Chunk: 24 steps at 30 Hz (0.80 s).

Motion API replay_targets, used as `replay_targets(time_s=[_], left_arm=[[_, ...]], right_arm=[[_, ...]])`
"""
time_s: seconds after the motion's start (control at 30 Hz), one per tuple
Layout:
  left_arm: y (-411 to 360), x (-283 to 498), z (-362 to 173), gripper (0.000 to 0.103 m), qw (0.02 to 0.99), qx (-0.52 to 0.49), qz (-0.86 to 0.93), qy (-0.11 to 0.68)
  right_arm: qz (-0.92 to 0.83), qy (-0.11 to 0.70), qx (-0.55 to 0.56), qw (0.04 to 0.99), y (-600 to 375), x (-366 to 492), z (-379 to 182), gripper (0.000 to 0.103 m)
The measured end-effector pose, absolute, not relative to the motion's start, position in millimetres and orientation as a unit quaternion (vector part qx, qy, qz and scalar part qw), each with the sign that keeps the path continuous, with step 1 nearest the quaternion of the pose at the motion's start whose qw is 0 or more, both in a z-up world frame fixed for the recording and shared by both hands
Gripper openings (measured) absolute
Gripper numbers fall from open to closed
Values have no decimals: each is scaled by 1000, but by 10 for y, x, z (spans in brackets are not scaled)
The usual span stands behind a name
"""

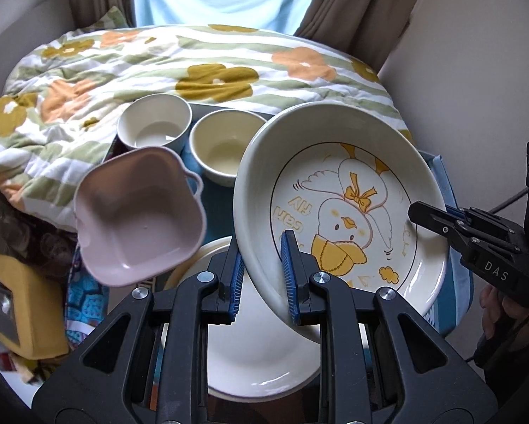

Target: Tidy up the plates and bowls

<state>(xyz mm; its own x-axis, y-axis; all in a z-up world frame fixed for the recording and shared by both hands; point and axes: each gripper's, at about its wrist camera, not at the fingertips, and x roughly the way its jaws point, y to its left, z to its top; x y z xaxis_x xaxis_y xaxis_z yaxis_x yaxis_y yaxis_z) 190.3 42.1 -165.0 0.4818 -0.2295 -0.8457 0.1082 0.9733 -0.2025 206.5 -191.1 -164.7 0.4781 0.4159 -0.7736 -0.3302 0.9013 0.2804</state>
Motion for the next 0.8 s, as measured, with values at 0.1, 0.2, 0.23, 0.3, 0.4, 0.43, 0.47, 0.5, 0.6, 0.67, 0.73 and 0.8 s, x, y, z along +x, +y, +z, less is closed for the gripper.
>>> replay_targets(time_s=[0.1,0.2,0.23,0.3,0.4,0.43,0.47,0.5,0.6,0.67,0.73,0.8], left_arm=[[586,1790,-1755,17,852,-45,-114,510],[715,1700,-1904,17,842,-33,-123,524],[752,1676,-1963,17,838,-33,-126,530],[803,1615,-2070,17,832,-34,-132,538],[830,1564,-2236,17,823,-36,-138,550],[837,1553,-2295,17,820,-38,-139,554],[839,1548,-2346,17,817,-40,-139,558],[843,1533,-2398,17,816,-42,-139,560],[852,1504,-2522,17,813,-46,-137,565],[887,1495,-2585,18,809,-55,-136,569],[904,1483,-2630,18,808,-58,-133,571],[912,1472,-2658,18,806,-59,-130,575]], right_arm=[[198,467,71,859,-1761,1848,-1767,16],[184,478,87,855,-1629,1675,-1901,16],[180,482,90,853,-1593,1628,-1951,16],[173,493,96,847,-1536,1544,-2046,16],[165,507,103,840,-1503,1453,-2190,16],[163,512,103,837,-1496,1439,-2228,16],[161,516,102,835,-1478,1422,-2271,16],[160,520,100,833,-1471,1413,-2308,16],[158,527,89,830,-1434,1394,-2384,16],[159,529,79,830,-1414,1382,-2415,16],[161,530,75,829,-1397,1362,-2433,16],[162,532,71,828,-1386,1358,-2453,16]])
